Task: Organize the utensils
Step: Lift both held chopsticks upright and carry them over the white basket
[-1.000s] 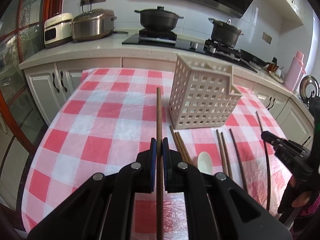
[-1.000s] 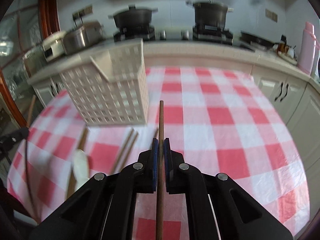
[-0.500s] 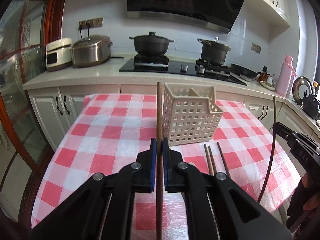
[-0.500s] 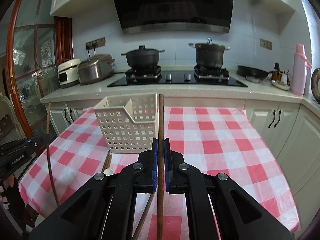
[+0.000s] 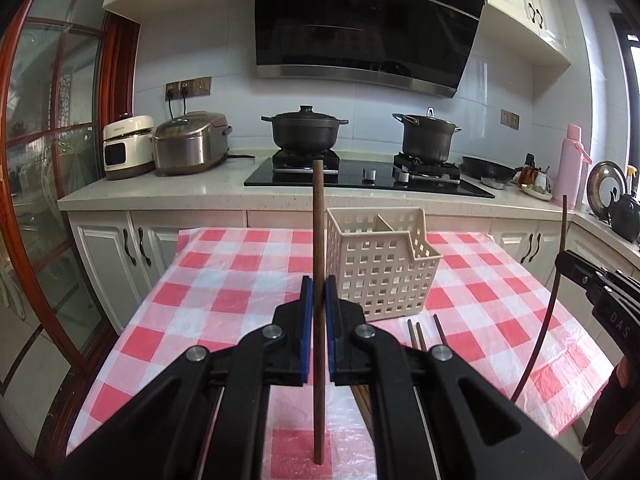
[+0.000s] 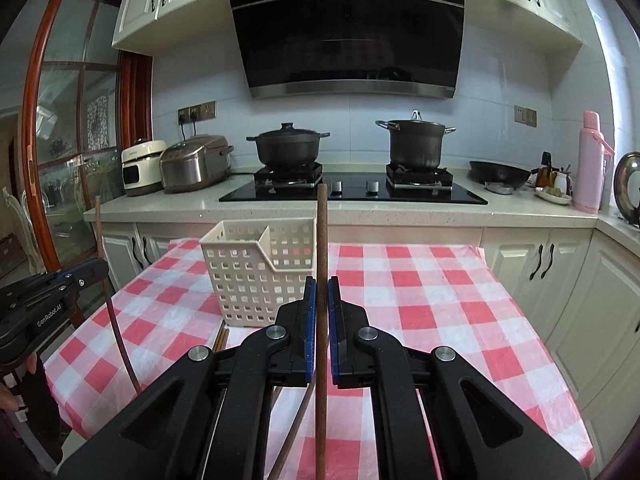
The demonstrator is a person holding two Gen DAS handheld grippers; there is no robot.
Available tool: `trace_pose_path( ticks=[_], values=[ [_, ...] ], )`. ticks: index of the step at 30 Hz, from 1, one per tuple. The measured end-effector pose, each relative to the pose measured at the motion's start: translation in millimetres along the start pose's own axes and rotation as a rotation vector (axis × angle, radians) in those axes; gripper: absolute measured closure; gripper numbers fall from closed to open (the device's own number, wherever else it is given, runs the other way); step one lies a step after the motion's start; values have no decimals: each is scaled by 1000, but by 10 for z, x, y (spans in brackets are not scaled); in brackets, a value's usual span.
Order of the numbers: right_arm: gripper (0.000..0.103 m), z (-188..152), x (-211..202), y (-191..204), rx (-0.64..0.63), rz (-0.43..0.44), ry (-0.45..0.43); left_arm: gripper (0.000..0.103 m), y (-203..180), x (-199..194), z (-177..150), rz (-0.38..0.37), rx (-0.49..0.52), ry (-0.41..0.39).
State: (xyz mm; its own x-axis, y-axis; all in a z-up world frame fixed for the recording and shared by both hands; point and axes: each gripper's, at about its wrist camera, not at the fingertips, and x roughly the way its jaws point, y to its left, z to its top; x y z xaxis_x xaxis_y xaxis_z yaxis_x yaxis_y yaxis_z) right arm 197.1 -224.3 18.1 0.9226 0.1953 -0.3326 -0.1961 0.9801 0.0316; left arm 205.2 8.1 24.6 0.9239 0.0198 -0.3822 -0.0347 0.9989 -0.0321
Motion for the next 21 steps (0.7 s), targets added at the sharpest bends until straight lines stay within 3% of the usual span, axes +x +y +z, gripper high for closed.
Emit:
trace_pose_path(
  ticks=[11, 21],
  values=[
    [98, 262, 208, -57, 3, 2, -63, 97, -118, 64, 257, 6, 31, -81],
    [98, 693, 466, 37, -34, 18, -113, 97, -223, 94, 826, -36, 36, -152]
  ],
)
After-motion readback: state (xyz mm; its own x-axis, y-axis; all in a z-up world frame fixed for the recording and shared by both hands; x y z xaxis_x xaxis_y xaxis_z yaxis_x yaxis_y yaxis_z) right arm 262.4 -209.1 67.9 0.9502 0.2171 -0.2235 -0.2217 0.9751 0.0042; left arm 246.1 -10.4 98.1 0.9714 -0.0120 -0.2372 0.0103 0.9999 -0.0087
